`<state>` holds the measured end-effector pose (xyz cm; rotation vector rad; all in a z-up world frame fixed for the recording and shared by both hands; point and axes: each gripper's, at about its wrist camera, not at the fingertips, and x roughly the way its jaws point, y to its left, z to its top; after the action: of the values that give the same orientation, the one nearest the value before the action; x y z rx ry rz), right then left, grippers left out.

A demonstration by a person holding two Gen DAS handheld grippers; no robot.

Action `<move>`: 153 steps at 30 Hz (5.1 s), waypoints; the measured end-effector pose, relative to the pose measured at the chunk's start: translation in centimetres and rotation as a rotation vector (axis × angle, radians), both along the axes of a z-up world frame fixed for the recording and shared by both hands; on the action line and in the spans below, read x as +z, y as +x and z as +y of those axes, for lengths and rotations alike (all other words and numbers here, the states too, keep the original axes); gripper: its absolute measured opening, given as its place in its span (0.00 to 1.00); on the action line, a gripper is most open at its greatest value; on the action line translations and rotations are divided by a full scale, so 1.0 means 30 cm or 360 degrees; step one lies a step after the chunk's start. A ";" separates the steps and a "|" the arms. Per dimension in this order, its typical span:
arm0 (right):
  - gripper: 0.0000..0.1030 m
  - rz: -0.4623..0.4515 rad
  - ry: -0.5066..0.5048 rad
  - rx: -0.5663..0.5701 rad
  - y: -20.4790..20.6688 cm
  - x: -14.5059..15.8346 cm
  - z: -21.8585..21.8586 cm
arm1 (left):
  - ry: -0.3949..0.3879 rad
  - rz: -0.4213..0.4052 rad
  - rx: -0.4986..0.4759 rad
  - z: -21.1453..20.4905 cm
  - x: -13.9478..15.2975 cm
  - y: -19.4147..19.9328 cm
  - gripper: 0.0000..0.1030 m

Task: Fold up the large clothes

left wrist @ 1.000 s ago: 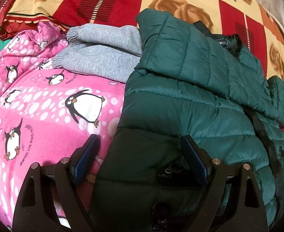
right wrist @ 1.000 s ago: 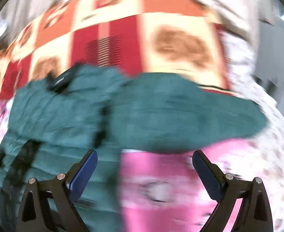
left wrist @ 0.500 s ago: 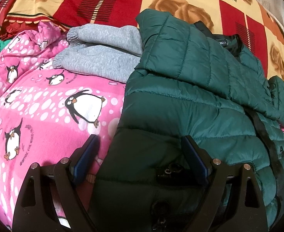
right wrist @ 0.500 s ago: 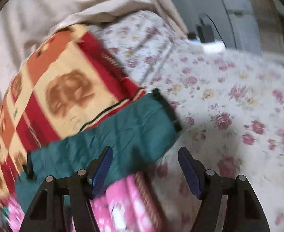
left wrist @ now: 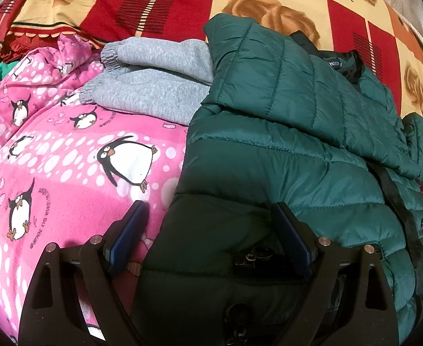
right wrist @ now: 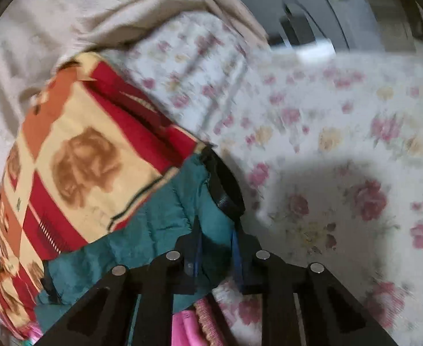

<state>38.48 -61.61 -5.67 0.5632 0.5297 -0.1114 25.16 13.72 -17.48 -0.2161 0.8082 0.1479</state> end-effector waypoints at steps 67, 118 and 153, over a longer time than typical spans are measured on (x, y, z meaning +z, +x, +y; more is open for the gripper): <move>0.82 0.0142 -0.0693 0.0916 -0.362 -0.359 1.285 | -0.0272 0.0033 -0.0429 -0.502 0.170 0.352 0.27; 0.74 0.0170 -0.0770 0.1180 0.148 -0.192 1.351 | 0.0055 0.0095 -0.0134 -0.138 0.109 0.375 0.82; 0.81 0.0310 -0.0910 0.0920 0.413 -0.230 1.584 | 0.0012 0.0042 -0.0144 -0.205 0.078 0.439 1.00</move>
<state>50.88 -14.08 -12.59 -0.1719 0.7940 0.2314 38.34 7.57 -15.14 -0.1705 0.8419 0.0687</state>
